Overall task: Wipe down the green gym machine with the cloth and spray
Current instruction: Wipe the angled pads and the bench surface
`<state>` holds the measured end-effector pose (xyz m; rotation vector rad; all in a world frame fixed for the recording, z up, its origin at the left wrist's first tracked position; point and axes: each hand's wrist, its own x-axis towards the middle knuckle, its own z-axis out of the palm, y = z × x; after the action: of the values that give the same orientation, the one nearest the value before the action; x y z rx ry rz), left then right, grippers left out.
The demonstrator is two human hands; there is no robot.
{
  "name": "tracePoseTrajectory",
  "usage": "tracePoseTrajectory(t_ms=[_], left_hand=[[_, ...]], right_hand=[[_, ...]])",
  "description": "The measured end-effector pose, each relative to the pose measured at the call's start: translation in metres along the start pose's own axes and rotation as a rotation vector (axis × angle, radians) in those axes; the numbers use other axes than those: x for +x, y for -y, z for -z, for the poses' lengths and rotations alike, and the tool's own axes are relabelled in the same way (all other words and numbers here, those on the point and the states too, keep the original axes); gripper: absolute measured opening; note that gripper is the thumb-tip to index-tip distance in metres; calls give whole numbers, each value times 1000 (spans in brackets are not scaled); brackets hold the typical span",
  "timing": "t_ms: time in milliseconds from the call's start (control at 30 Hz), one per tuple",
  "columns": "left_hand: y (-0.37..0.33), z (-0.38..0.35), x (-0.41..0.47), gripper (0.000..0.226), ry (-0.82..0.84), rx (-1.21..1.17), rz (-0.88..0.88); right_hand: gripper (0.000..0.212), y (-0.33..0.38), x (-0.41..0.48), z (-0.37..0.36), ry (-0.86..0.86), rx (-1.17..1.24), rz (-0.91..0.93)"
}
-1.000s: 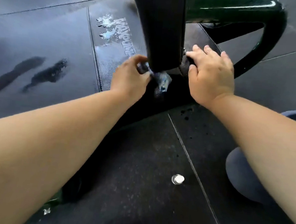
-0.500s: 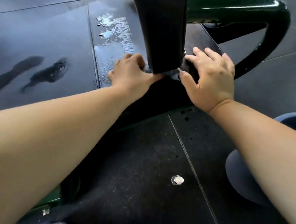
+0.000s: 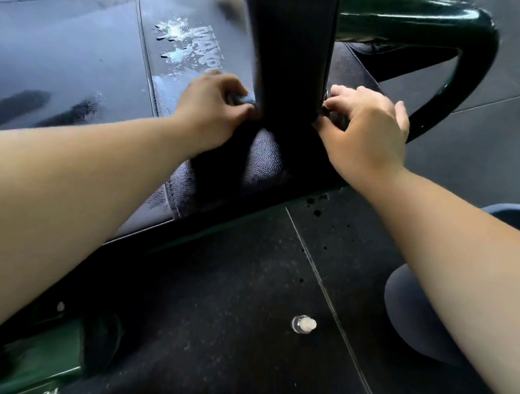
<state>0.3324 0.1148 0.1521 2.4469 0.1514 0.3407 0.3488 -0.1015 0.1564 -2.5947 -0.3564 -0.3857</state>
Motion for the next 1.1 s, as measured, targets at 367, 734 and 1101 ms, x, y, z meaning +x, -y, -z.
tracePoseTrajectory(t_ms=[367,734,1101], left_hand=[[5,14,-32,22,63,23,-262],[10,5,-26,31,9,37,-103],[51,39,-52,39,89,167,-37]], right_hand=[[33,4,-11,-2,31,-117,31],[38,13,-20,-4,18,-70,-68],[23,98,-96,-31,-396,331,-181]])
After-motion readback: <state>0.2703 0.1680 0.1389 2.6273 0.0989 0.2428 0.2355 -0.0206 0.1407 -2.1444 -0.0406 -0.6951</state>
